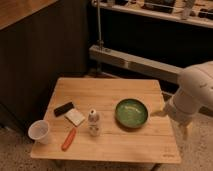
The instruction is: Move the arm in a circular motion
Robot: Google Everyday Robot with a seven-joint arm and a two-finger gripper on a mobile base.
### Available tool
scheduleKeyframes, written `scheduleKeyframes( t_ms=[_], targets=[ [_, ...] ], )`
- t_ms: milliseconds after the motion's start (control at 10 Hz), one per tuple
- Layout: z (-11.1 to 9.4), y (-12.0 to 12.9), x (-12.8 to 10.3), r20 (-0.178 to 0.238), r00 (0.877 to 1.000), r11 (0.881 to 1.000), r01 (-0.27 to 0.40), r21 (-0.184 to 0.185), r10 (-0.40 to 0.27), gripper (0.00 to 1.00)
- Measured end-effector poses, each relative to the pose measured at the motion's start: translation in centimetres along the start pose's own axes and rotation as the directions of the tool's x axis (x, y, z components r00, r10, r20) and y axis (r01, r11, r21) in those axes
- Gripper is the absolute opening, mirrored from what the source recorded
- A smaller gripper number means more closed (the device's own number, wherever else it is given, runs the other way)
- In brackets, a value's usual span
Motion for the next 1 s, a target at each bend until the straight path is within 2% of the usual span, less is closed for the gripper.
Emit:
scheduleKeyframes(
  t_ms=[100, 300, 400, 600, 900, 1000],
  targets=[
    [-0.9, 1.0, -4.0, 0.007, 0.999, 0.999, 0.048, 0.006, -0.048, 0.80],
    [-1.8, 0.4, -8.9, 0.012, 0.992, 0.992, 0.125, 0.023, -0.125, 0.80],
    [-2.3, -0.9, -11.8, 0.016, 0.983, 0.982, 0.182, 0.040, -0.183, 0.80],
    [-2.8, -3.7, -15.5, 0.035, 0.958, 0.957, 0.280, 0.080, -0.284, 0.80],
    [-2.9, -10.8, -19.5, 0.119, 0.876, 0.878, 0.445, 0.179, -0.468, 0.80],
    [-2.8, -13.1, -20.7, 0.146, 0.840, 0.846, 0.490, 0.210, -0.523, 0.80]
  ],
)
